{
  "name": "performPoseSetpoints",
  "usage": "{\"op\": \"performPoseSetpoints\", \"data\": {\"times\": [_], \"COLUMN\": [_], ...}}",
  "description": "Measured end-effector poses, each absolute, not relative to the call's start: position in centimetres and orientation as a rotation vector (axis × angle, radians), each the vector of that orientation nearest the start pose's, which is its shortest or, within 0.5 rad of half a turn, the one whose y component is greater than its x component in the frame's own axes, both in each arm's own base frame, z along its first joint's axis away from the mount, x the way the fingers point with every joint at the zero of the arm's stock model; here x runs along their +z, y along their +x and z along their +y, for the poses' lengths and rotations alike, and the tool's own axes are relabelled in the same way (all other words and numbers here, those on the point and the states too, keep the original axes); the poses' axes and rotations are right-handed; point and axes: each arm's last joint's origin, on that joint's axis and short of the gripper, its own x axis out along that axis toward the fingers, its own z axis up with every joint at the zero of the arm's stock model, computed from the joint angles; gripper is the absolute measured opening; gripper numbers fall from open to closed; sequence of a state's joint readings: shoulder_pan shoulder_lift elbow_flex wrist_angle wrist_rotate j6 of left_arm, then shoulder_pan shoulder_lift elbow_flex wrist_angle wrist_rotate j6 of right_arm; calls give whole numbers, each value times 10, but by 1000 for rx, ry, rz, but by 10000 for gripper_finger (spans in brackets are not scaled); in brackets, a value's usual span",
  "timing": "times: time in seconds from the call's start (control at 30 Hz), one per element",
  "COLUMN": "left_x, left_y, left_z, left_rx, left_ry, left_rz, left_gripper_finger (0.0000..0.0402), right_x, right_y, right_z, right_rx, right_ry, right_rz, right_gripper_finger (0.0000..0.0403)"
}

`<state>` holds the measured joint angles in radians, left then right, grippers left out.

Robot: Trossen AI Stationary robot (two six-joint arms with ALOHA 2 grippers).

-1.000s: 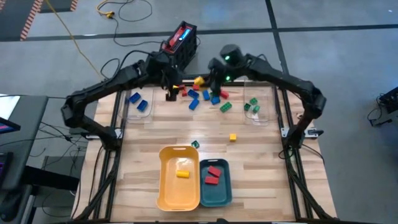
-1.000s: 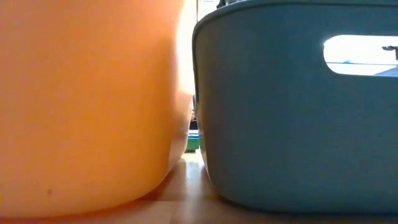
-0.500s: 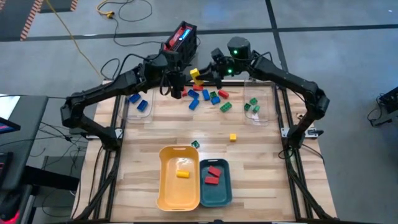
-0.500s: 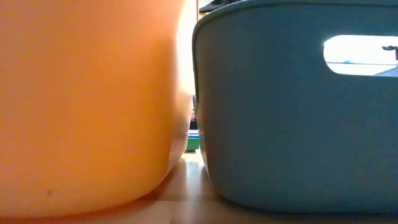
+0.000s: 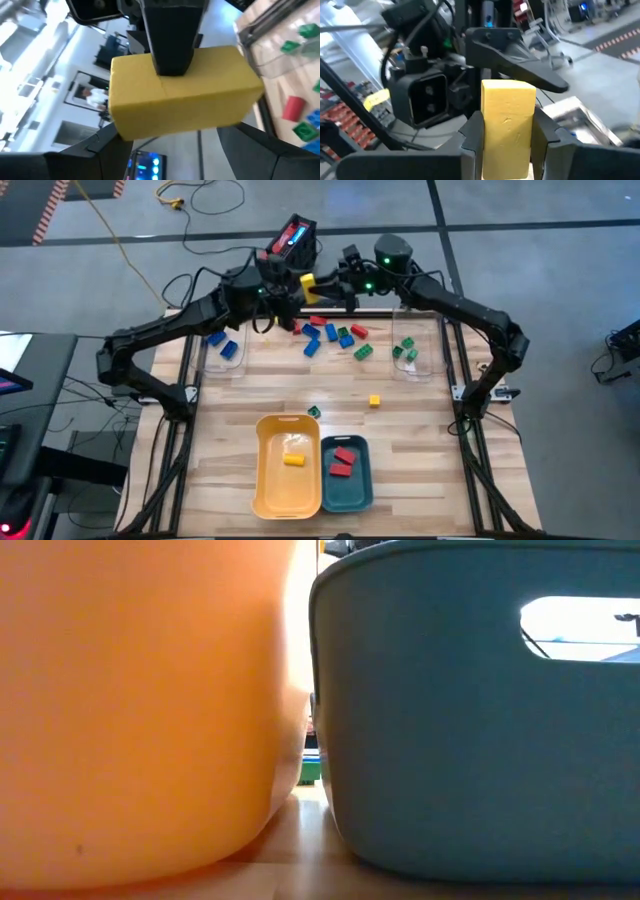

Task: Sort blocks
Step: Put the yellow block into the yellow bin

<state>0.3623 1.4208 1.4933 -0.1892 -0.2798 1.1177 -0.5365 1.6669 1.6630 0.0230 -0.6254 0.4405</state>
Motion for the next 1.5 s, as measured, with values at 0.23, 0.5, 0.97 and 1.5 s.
{"op": "performPoseSetpoints", "data": {"times": [0.23,0.5,0.97,1.5], "left_x": [436,429,419,444], "left_y": [292,287,256,239], "left_z": [116,121,111,104], "left_rx": [560,718,663,624], "left_ry": [1083,948,691,337], "left_rz": [440,571,709,496], "left_gripper_finger": [276,275,275,261], "right_x": [430,435,398,343], "right_y": [337,333,316,382], "right_z": [-180,-171,-103,-53], "right_rx": [76,165,307,554], "right_ry": [414,413,274,323], "right_rz": [-23,2,524,608], "right_gripper_finger": [98,98,97,95]}}
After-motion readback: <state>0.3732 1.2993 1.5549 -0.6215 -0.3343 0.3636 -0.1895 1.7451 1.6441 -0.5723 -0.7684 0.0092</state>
